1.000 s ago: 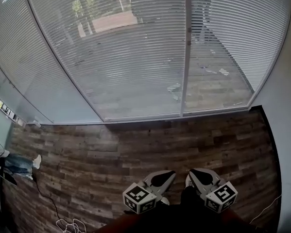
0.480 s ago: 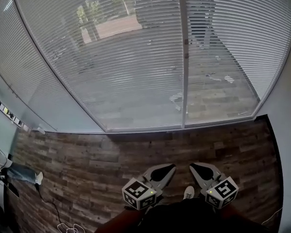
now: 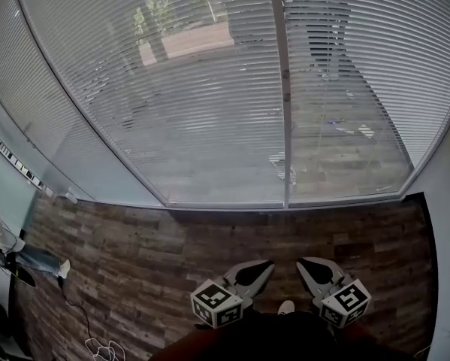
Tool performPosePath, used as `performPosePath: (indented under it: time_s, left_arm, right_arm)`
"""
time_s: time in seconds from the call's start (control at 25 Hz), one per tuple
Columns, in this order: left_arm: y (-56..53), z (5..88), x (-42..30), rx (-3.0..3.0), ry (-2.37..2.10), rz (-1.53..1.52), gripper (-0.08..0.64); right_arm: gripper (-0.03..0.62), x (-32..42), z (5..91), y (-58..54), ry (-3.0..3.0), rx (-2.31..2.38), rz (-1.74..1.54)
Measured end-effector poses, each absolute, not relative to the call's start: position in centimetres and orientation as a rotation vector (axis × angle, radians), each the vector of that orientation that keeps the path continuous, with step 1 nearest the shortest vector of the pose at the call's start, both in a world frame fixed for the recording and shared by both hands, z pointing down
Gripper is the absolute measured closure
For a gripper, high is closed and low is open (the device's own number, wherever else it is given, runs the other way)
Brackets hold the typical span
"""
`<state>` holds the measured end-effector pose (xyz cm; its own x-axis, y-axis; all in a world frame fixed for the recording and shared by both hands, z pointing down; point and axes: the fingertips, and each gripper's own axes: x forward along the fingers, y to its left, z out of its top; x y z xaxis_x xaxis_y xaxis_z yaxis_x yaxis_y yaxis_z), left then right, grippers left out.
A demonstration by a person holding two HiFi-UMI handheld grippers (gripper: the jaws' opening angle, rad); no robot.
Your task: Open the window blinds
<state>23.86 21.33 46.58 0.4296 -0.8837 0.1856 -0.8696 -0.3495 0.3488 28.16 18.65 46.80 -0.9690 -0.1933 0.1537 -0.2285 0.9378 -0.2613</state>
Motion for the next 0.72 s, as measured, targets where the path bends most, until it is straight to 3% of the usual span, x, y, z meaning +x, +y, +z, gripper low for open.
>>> performPosePath:
  time_s: [0.72]
  left_arm:
    - [15.2, 47.1, 24.7, 2.25, -1.497, 0.053, 0.56]
  right_arm:
    - [0.566, 29.8, 48.7, 12.3, -2.926, 0.345, 0.58]
